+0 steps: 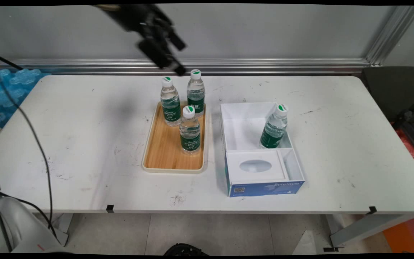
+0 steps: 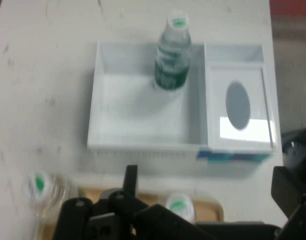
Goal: Pick up the green bottle from the white box
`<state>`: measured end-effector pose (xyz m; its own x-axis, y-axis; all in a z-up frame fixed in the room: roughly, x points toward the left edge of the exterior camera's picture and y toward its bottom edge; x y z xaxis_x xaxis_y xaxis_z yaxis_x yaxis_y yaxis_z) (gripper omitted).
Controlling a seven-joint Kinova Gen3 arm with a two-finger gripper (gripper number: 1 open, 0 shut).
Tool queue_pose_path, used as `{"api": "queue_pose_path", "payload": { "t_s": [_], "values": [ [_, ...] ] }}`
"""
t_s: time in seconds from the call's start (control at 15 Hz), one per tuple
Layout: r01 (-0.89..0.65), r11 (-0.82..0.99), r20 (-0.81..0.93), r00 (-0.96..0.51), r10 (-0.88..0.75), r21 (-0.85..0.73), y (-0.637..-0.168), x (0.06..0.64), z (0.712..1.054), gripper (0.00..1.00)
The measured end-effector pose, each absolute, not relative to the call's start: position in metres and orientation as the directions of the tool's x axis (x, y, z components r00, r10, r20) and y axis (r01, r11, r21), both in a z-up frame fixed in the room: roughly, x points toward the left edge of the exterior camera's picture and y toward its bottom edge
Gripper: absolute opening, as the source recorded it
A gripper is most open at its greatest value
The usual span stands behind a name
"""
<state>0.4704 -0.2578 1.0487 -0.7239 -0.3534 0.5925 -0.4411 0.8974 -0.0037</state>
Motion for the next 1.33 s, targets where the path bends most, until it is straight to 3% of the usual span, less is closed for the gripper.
{"api": "queue_pose_path", "payload": {
  "t_s": [0.6,1.33],
  "values": [
    [-0.416,0.909,0.637,-0.696,-0.331,0.018,-0.320,0.364,0.970,1.00],
    [-0.415,0.909,0.622,-0.701,-0.348,0.042,-0.369,0.286,0.873,1.00]
  ]
}}
